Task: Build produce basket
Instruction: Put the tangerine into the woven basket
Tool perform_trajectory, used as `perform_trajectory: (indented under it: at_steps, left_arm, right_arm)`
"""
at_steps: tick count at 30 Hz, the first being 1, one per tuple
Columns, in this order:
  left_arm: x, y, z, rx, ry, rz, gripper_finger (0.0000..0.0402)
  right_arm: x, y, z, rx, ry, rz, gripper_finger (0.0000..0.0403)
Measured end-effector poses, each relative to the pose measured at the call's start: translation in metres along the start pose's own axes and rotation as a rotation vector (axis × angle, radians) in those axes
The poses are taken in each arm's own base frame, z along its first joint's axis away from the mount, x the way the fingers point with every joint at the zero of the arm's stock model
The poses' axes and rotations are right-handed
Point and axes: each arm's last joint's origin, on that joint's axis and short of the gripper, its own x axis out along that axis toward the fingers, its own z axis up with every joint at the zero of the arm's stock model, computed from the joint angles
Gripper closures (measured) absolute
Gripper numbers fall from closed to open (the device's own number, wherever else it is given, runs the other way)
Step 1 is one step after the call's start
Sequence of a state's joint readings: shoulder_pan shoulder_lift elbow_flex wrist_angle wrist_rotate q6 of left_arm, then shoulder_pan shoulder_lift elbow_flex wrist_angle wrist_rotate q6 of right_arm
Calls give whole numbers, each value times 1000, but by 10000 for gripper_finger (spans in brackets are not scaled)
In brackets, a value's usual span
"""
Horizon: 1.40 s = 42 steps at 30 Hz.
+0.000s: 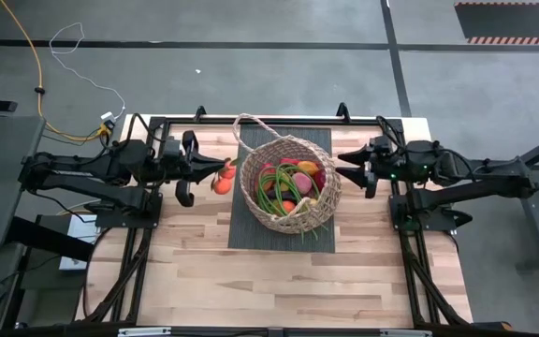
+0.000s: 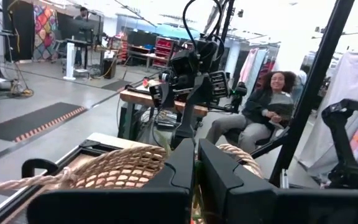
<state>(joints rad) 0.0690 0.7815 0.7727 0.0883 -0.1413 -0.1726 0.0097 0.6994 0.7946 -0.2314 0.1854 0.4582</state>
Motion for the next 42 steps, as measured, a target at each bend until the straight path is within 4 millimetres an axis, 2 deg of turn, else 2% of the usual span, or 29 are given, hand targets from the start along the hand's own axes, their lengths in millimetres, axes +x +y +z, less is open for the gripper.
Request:
perform_trajectory:
  at_steps: [11, 31, 42]
  left_arm:
    - [0, 0, 0, 46, 1, 0, 401]
    - [1, 0, -1, 38, 7, 0, 401]
    - [8, 0, -7, 31, 41, 0, 401]
  right_arm:
    - [0, 0, -1, -150, 4, -3, 160]
    - [1, -1, -2, -129, 15, -9, 160]
    - [1, -1, -2, -130, 15, -9, 160]
